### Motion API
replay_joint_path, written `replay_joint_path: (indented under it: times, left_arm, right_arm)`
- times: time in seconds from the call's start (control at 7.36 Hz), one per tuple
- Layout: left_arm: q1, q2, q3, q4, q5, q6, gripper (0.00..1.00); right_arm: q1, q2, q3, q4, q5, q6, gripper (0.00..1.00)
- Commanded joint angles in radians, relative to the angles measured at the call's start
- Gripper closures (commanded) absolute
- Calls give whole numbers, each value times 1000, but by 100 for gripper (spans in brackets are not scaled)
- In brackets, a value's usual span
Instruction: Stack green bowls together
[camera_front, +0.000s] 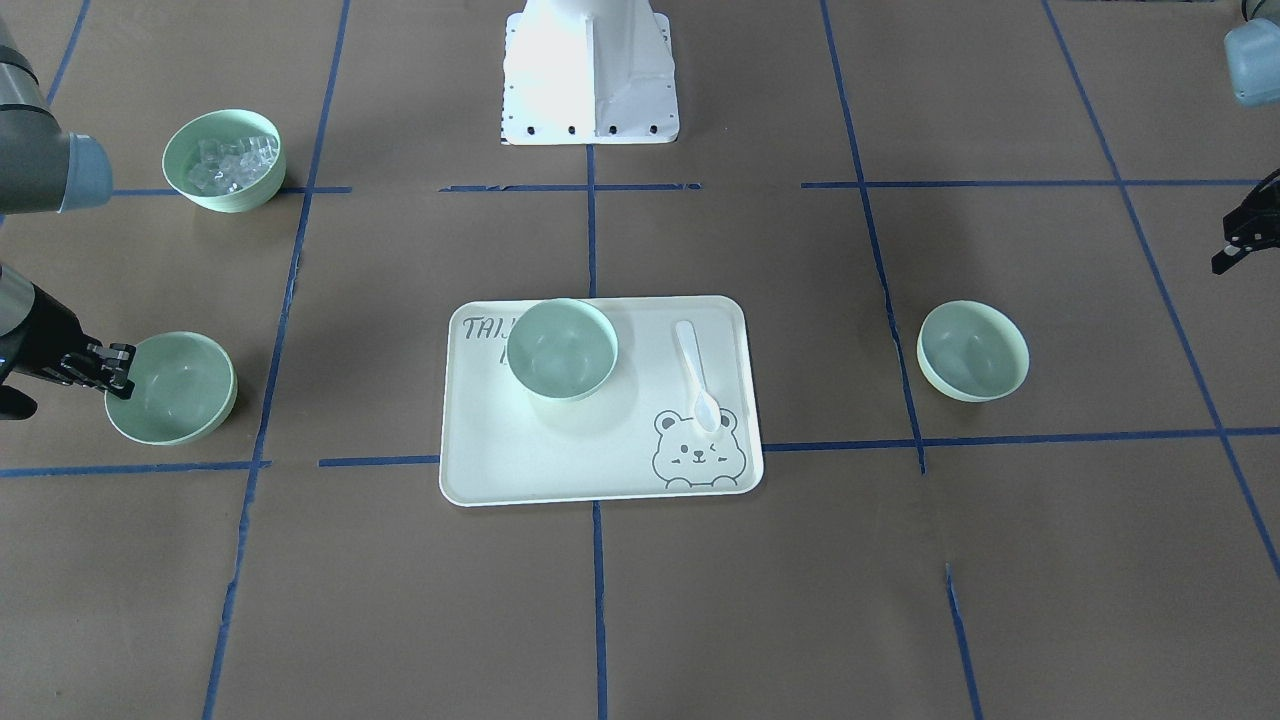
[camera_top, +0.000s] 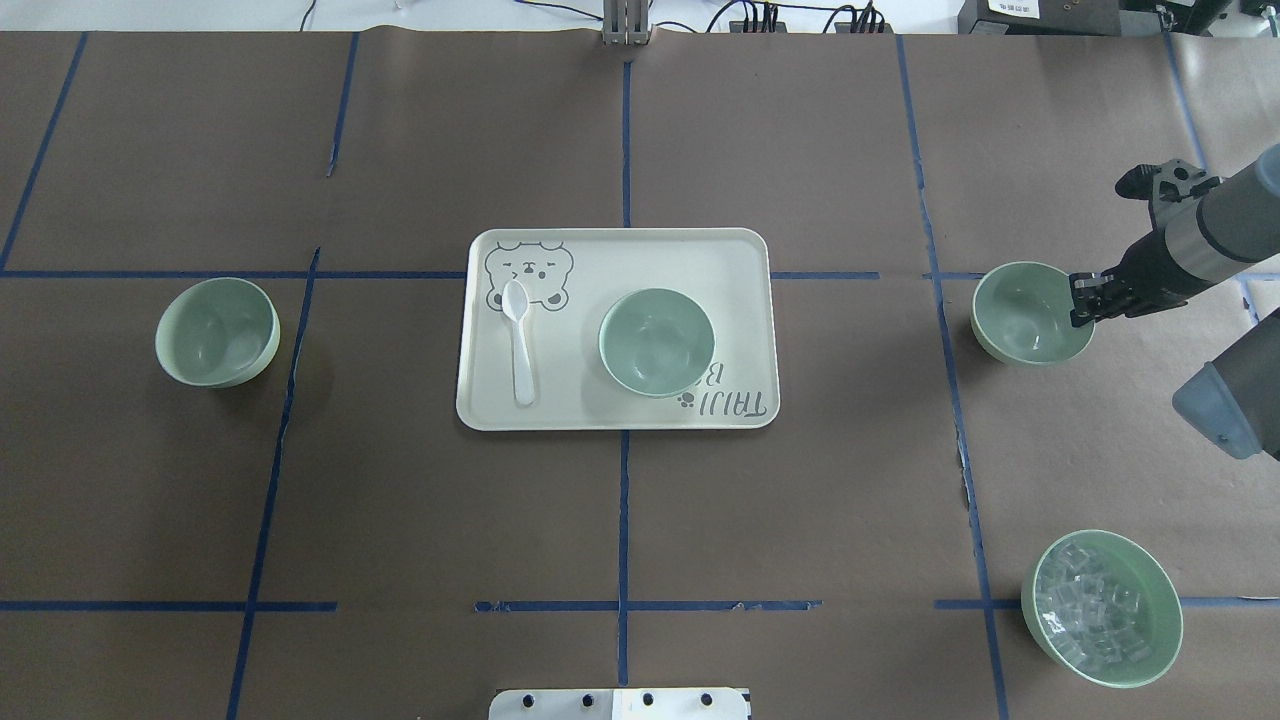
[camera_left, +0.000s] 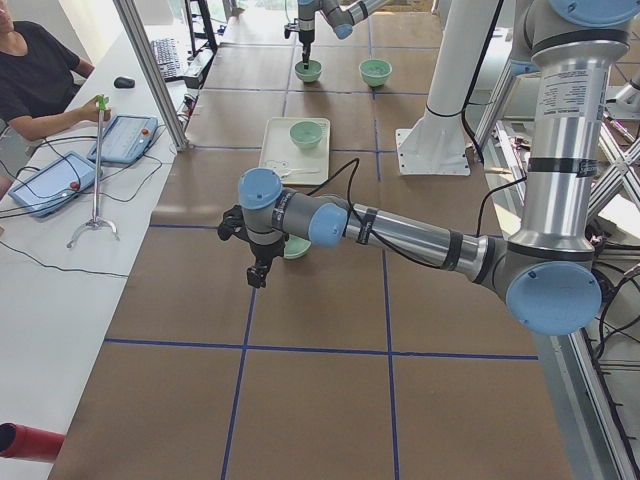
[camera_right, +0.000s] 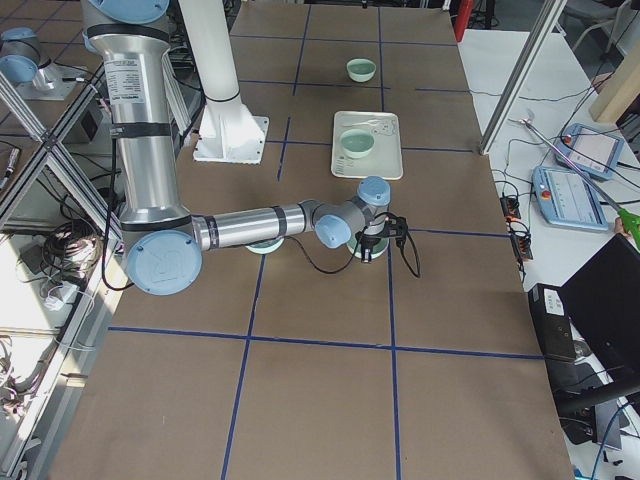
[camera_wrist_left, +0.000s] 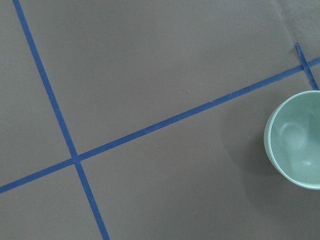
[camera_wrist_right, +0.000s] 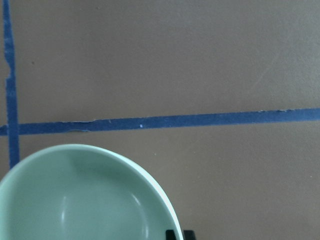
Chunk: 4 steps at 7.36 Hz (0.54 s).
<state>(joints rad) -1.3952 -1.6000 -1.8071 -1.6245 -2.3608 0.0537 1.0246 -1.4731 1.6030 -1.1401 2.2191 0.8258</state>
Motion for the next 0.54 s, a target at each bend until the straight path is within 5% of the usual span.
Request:
replay_joint_path:
  times: [0.0, 0.41]
  left_arm:
    - [-1, 0, -24, 2, -5, -2, 0]
    - [1, -1, -28, 0, -8, 0, 0]
  right_arm:
    - [26, 23, 95, -7, 63, 121, 100]
    - [-206, 302, 110, -21, -51, 535, 100]
